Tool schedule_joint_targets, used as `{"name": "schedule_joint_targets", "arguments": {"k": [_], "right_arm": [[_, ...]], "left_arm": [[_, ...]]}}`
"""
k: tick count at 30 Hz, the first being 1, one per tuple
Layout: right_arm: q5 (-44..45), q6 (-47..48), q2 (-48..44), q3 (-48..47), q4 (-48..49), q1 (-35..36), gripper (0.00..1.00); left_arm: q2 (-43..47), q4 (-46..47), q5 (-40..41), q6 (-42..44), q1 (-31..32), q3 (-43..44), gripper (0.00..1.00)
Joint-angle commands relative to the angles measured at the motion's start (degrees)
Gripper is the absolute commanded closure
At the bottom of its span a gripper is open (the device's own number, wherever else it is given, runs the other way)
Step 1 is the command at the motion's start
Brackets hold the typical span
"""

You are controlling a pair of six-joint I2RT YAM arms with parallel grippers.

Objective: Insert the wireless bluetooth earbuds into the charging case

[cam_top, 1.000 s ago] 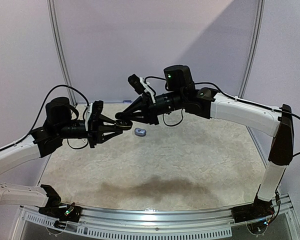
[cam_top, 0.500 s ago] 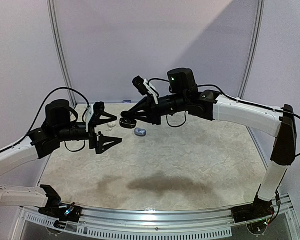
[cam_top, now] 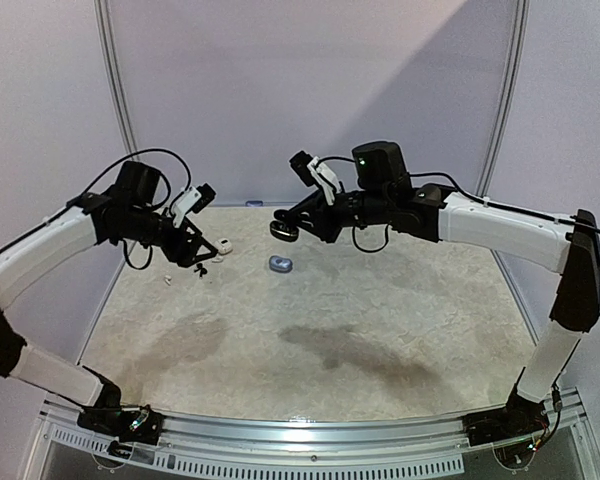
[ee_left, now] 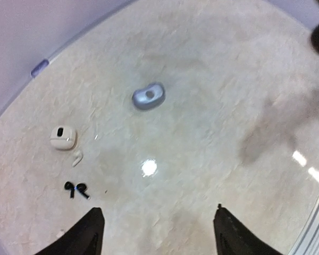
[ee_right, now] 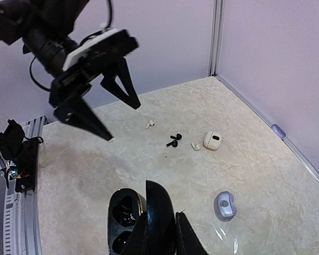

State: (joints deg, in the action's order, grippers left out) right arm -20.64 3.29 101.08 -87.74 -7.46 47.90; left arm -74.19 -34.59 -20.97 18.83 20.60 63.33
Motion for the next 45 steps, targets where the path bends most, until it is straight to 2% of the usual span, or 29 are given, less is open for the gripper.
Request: {"name": "schedule_joint_targets", "arguments": {"k": [1, 5, 10, 15, 22, 31, 45], "right_arm": [[3.2, 0.6, -2.5, 1.8, 0.7, -0.2, 1.00], [3.7, 0.4, -2.6, 2.6, 0.6, -0.2, 1.00], [3.9, 0.2, -3.0, 3.2, 0.0, -0.3, 1.00], [3.6, 0.9, -3.2, 2.9, -0.6, -0.2, 1.00], [2.6, 1.8, -2.3, 1.5, -1.2, -0.3, 1.00], [2.3, 2.3, -1.5, 0.4, -2.2, -0.2, 1.00], [2.4, 2.7, -1.5, 0.1, -3.2, -0.2, 1.00]], "left_arm": [[-14.2, -20.4, 9.2, 1.1, -3.1, 13.6, 0.36], [-27.7, -27.5, 13.3, -7.9, -5.4, 24.5, 0.50], [-36.2, -23.5, 15.3, -15.8, -6.2, 29.2, 0.61], [-42.8, -22.1, 17.2, -21.5, -6.8, 31.9, 0.67], [-45.9, -18.7, 20.8, -22.0, -7.1, 30.4, 0.71], [-48.4, -15.8, 20.8, -22.4, -7.9, 28.5, 0.71], [-52.1, -14.9, 19.5, -22.8, -9.0, 29.9, 0.79]]}}
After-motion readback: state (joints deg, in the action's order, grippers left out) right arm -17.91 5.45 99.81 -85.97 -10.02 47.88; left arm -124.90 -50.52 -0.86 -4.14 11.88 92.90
